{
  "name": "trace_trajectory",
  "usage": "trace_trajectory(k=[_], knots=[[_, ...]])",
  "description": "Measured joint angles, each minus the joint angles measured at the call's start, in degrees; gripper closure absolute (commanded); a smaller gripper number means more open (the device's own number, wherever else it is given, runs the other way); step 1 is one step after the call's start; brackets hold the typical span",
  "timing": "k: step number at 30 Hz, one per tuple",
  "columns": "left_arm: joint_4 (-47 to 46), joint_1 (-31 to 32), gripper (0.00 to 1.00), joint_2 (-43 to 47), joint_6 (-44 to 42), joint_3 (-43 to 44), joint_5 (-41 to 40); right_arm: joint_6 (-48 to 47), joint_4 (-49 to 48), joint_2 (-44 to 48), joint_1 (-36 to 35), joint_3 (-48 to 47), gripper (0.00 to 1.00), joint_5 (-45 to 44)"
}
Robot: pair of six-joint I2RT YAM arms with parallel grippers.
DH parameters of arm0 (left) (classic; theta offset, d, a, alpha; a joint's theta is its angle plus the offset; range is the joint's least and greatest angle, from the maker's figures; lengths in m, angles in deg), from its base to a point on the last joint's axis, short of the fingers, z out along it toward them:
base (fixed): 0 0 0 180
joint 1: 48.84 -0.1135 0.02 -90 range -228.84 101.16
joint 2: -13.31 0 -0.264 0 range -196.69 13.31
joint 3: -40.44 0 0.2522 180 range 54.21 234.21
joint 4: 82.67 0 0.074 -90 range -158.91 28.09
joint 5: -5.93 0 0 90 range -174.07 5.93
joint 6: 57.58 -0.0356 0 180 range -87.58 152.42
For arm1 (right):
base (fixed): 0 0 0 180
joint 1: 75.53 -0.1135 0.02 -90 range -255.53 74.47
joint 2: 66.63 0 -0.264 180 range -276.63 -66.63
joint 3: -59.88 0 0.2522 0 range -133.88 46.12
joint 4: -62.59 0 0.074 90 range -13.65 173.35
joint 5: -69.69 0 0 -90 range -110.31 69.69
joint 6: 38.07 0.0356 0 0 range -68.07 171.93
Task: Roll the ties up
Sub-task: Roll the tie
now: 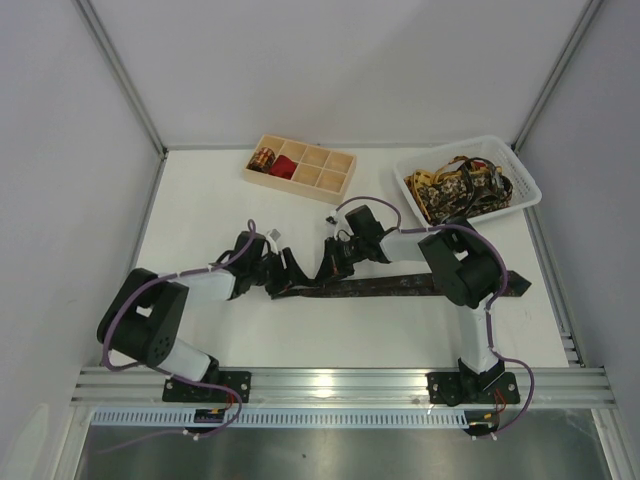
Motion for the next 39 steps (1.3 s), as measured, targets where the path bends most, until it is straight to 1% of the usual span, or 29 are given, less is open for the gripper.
trace_trajectory(k=[6,7,10,15,18,19,22,29,39], knots=[[0.15,0.0,0.44,-1.81,0.04,1.46,-1.07,0.0,-0.02,0.0,-0.07,0.0,1.0,-0.07],[0.15,0.0,0.48,-2.03,0.02,1.57,-1.14,0.0,-0.02,0.0,-0.07,0.0,1.0,-0.04],[-0.02,-0.02,0.53,-3.23,0.07,2.19,-1.03,0.0,-0.04,0.0,-0.07,0.0,1.0,-0.07],[-1.49,-0.33,0.59,-5.03,0.26,2.38,0.22,0.0,-0.09,0.0,-0.07,0.0,1.0,-0.09],[-2.19,-0.44,0.76,-5.86,0.68,2.38,0.46,0.0,-0.13,0.0,-0.07,0.0,1.0,-0.13],[-2.56,-0.48,0.86,-6.36,0.87,2.38,0.63,0.0,-0.13,0.0,-0.07,0.0,1.0,-0.2],[-3.72,-0.55,1.0,-7.13,1.22,2.4,1.73,0.02,-0.15,0.0,-0.07,0.0,1.0,-0.31],[-3.76,-0.44,1.0,-6.97,1.01,2.43,1.68,-0.04,1.31,0.76,-0.42,-0.26,1.0,-1.57],[-1.25,1.79,1.0,-4.39,-0.96,2.54,-3.21,-0.76,6.03,3.52,-2.12,-0.87,1.0,-5.07]])
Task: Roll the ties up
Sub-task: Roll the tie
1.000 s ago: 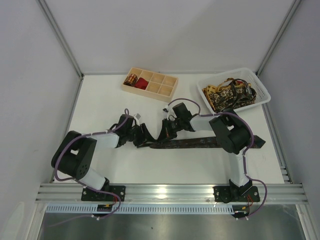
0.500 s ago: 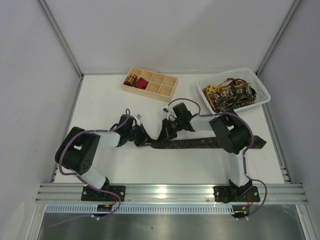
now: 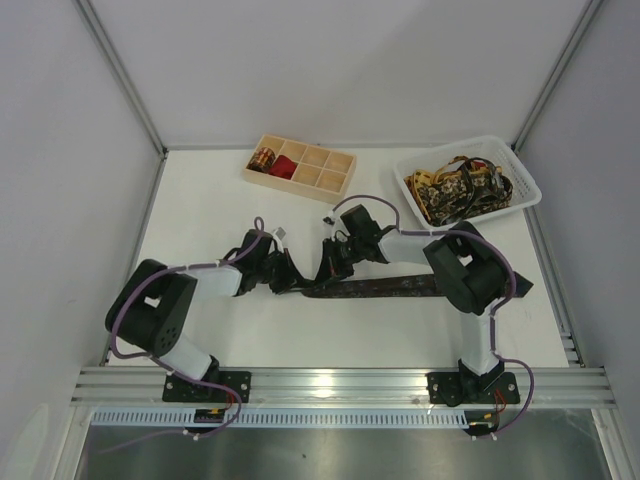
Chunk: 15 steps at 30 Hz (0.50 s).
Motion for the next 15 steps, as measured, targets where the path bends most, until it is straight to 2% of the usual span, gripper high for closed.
trace_trajectory(k=[8,15], knots=[[1.62,0.66,0.99,1.05,-1.18,0.15,-1.4,-0.07,-3.15,0.2,0.11,2.56,1.0,0.11],[8.28,0.96,1.0,3.3,-4.57,2.29,-3.96,0.28,-5.46,0.17,0.28,3.37,1.0,0.9]])
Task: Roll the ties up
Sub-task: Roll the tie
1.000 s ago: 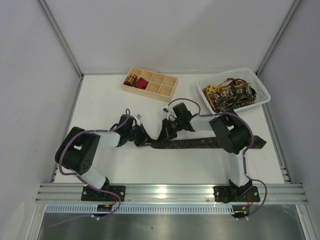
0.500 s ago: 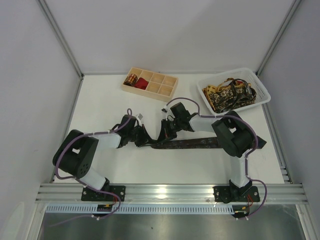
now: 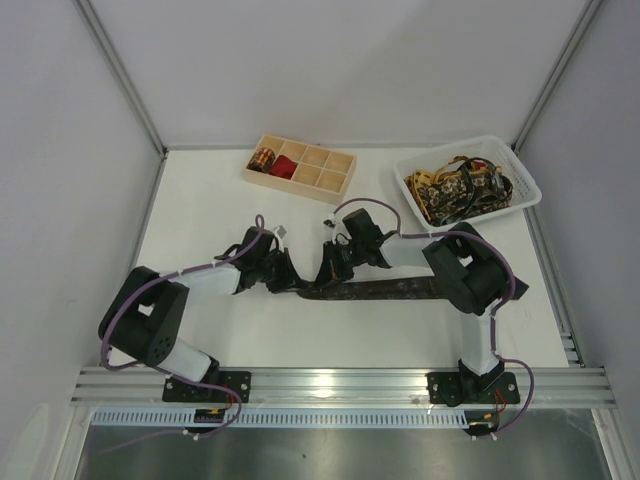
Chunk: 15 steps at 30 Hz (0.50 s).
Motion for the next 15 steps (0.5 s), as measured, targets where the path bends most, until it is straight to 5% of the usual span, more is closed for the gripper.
trace_trajectory(k=[15], knots=[[12.2,2.32,1.0,3.91,-6.56,5.25,-7.15,0.22,3.13,-1.22,-1.62,-1.11,1.0,-1.7]])
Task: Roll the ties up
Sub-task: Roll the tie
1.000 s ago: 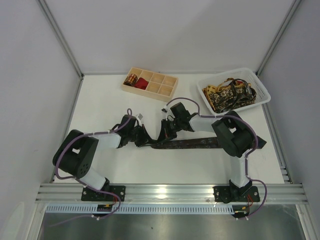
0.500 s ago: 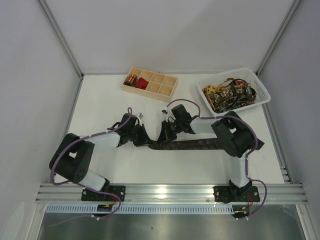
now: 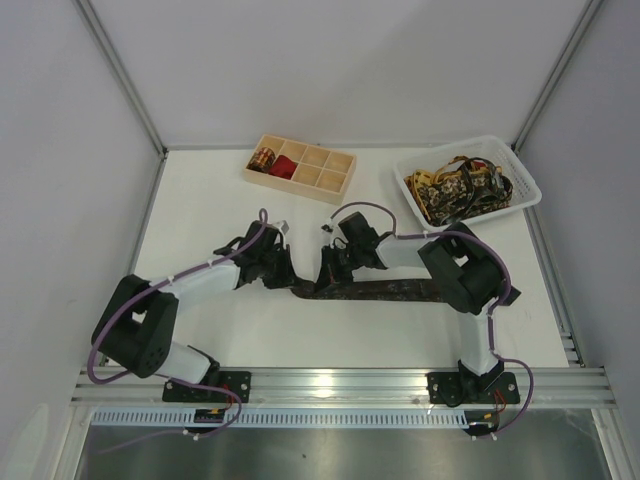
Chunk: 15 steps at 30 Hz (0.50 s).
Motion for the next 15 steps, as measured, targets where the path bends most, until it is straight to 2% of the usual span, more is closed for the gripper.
trace_trajectory(k=[15], knots=[[7.69,5.01,1.0,-0.66,-2.23,6.19,-7.08,0.02,2.75,2.64,-0.48,0.0,1.0,-3.43]])
